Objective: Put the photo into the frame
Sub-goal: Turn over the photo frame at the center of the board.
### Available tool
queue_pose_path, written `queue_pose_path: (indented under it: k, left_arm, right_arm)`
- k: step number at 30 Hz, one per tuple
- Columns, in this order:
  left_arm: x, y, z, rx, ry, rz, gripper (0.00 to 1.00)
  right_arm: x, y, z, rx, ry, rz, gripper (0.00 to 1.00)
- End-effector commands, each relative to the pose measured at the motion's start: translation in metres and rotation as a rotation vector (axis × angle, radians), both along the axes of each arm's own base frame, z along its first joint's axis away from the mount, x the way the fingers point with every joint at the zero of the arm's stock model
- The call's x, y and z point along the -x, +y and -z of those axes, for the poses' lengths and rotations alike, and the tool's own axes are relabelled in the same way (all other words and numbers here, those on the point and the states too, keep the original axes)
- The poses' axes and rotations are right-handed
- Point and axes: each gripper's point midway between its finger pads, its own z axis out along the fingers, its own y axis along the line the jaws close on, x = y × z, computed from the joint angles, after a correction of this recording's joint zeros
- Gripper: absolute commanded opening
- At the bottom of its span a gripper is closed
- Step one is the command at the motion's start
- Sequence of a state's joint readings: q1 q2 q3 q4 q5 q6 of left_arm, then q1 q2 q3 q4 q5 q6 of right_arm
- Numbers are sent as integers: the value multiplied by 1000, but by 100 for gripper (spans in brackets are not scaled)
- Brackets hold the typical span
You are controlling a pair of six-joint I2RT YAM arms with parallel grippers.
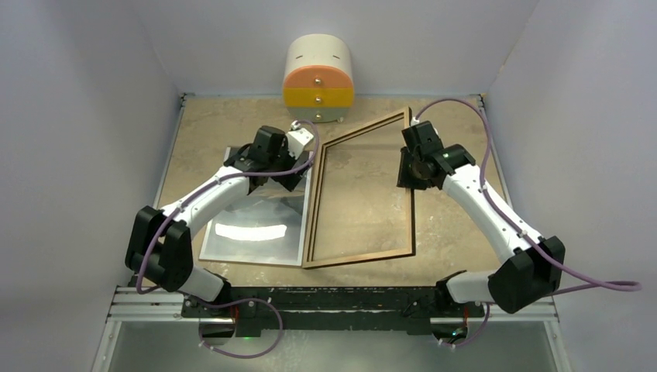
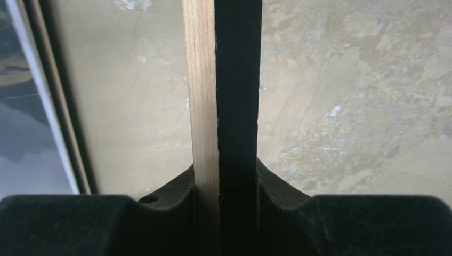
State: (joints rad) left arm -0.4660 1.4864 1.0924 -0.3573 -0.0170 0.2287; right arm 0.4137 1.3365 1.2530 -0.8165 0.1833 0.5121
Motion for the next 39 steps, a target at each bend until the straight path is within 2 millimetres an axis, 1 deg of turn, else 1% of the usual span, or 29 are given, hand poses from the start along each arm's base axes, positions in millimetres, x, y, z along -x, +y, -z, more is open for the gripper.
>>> queue_pose_path:
  k: [1, 7, 10, 13, 16, 18, 21, 27, 29, 32, 35, 38, 39]
  left_arm:
    - [-4, 8, 3, -58, -61, 16, 100]
    - [-4, 15, 18, -108, -61, 14, 100]
    - [-5, 21, 25, -138, -65, 5, 100]
    - [-6, 29, 35, -185, -79, -10, 100]
    - [-4, 34, 48, -220, -76, -11, 100]
    - [-2, 36, 58, -238, -61, -10, 100]
    - [-2, 35, 71, -256, -45, -10, 100]
    - [-2, 29, 81, -266, -38, 1, 100]
    - [-2, 26, 82, -267, -36, 4, 100]
    - [-1, 24, 81, -256, -32, 5, 100]
    - [1, 19, 78, -233, -27, 14, 100]
    - [3, 11, 77, -221, -32, 31, 100]
    - [3, 7, 78, -222, -34, 40, 100]
  right_arm:
    - [-5, -17, 7, 107, -19, 5, 31]
    - [-7, -14, 31, 122, 33, -22, 32]
    - [-10, -16, 46, 151, 62, -16, 34]
    - [-9, -23, 58, 203, 95, 2, 35]
    - [-13, -34, 62, 263, 95, 38, 35]
    - [-15, -38, 67, 291, 100, 71, 35]
    - [-15, -41, 85, 305, 111, 99, 35]
    - [-15, -43, 121, 345, 165, 95, 34]
    - [-15, -44, 128, 354, 175, 103, 33]
    - [-17, -43, 129, 349, 170, 121, 32]
    - [-22, -35, 122, 304, 148, 118, 35]
    - [-21, -21, 116, 214, 147, 102, 45]
    - [-21, -17, 114, 185, 137, 98, 50]
